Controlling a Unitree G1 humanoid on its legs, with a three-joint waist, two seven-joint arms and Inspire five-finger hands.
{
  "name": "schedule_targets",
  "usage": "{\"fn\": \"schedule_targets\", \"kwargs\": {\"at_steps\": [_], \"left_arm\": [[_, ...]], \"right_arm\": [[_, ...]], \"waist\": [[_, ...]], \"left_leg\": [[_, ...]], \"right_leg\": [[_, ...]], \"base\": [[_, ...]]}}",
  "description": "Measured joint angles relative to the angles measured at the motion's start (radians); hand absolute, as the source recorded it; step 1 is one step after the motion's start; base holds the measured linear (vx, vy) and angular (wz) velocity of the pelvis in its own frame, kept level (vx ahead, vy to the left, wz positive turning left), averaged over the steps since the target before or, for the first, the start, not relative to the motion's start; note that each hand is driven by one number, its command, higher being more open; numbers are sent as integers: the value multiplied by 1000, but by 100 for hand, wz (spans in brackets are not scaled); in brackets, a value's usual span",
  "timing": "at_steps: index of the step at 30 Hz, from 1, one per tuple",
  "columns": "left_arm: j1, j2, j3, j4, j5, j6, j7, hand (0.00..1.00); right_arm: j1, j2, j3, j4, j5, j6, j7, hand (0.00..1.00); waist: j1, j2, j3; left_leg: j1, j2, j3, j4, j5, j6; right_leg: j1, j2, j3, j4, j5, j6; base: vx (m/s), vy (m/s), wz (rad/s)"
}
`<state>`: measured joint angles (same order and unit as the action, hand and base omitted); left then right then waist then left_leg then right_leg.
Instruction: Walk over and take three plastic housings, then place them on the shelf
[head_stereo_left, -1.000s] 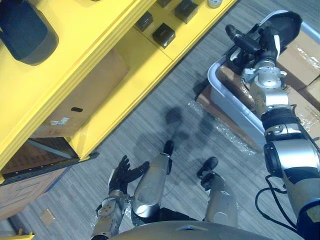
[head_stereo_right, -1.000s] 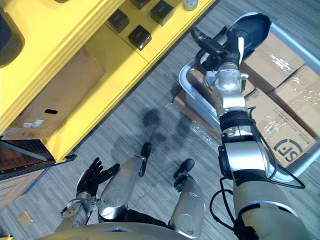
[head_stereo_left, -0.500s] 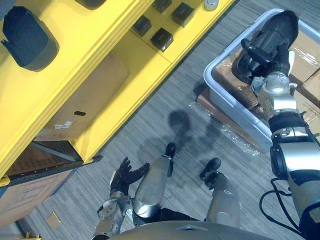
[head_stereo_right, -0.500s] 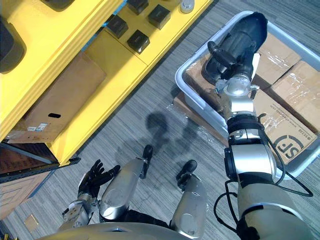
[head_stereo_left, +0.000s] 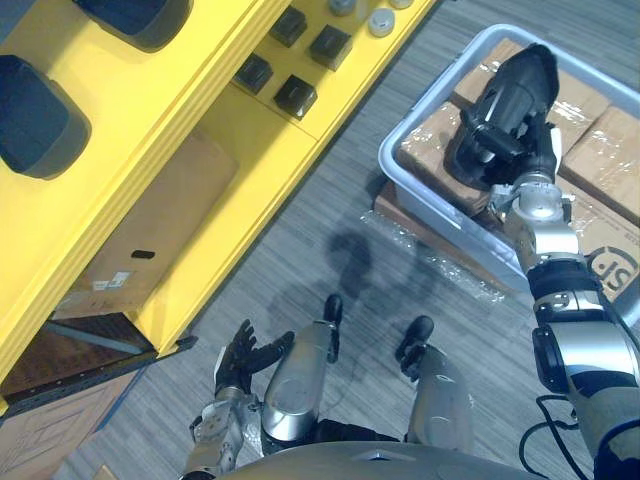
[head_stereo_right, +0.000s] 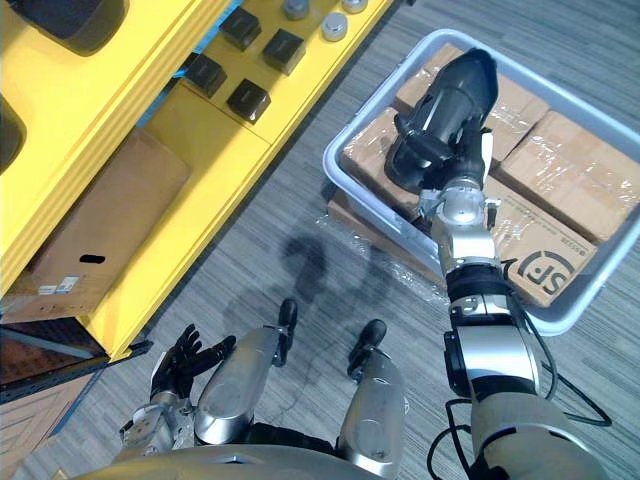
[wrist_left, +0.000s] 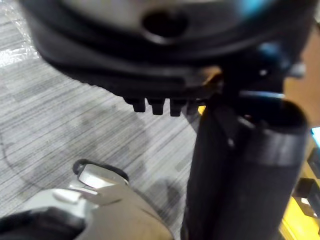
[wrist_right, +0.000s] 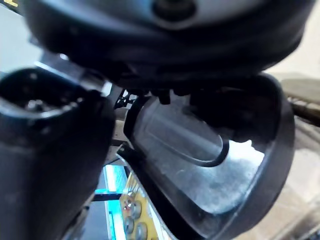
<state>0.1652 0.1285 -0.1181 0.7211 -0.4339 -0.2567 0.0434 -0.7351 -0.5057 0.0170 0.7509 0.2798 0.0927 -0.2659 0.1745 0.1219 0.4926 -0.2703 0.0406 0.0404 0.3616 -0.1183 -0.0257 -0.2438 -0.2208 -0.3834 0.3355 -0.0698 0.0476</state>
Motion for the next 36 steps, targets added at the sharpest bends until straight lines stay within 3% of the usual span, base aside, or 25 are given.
{"fn": "schedule_targets", "kwargs": {"at_steps": [4,11,14,16,19,24,29,30,33,36], "left_arm": [[0,16,15,9,0,0,3,100],[1,25,19,6,0,18,19,100],[1,30,38,4,1,22,19,100],[2,29,48,4,1,22,20,100],[2,30,57,3,0,21,8,100],[3,31,60,2,1,21,-17,100],[26,25,84,-29,4,20,-40,100],[35,25,86,-40,9,18,-47,100],[38,25,93,-44,9,13,-57,100],[44,28,98,-48,7,11,-120,100]], "right_arm": [[54,28,0,-1,0,0,30,100],[138,39,-5,-50,0,4,66,100],[184,56,-4,-91,-1,-7,67,100],[195,73,-6,-88,-1,-38,51,100],[215,102,-5,-76,-46,-129,6,100],[217,114,-9,-80,-118,-246,-27,100],[210,67,-36,-192,-127,-387,-31,100],[209,27,-49,-241,-155,-443,-52,100],[203,7,-85,-297,-154,-507,-76,100],[215,6,-111,-320,-154,-524,-84,100]], "waist": [[-8,-41,-20],[-15,-61,-21],[-17,-85,-18],[-16,-95,-19],[-15,-105,-14],[-15,-106,-13],[-19,-107,-10],[-19,-107,-8],[-21,-114,-4],[-35,-118,-1]], "left_leg": [[2,5,10,3,-6,2],[18,7,16,0,-9,5],[17,8,18,-2,-9,5],[17,8,18,-3,-9,5],[15,8,22,-6,-10,6],[12,6,25,-10,-12,9],[15,5,23,-15,-12,9],[20,5,20,-15,-12,9],[27,5,20,-17,-12,9],[40,5,20,-16,-18,12]], "right_leg": [[5,6,6,-17,10,3],[27,13,9,-42,20,9],[27,14,10,-44,20,10],[30,15,9,-50,25,7],[30,16,9,-63,33,9],[29,16,8,-74,39,10],[33,17,6,-75,40,10],[39,17,4,-76,40,11],[44,18,4,-77,40,11],[56,20,6,-88,41,12]], "base": [[3,23,-8],[-3,13,-2],[0,0,0],[0,0,0],[8,8,-1],[25,14,-1],[32,2,1],[35,4,5],[11,2,1],[-14,7,-1]]}}
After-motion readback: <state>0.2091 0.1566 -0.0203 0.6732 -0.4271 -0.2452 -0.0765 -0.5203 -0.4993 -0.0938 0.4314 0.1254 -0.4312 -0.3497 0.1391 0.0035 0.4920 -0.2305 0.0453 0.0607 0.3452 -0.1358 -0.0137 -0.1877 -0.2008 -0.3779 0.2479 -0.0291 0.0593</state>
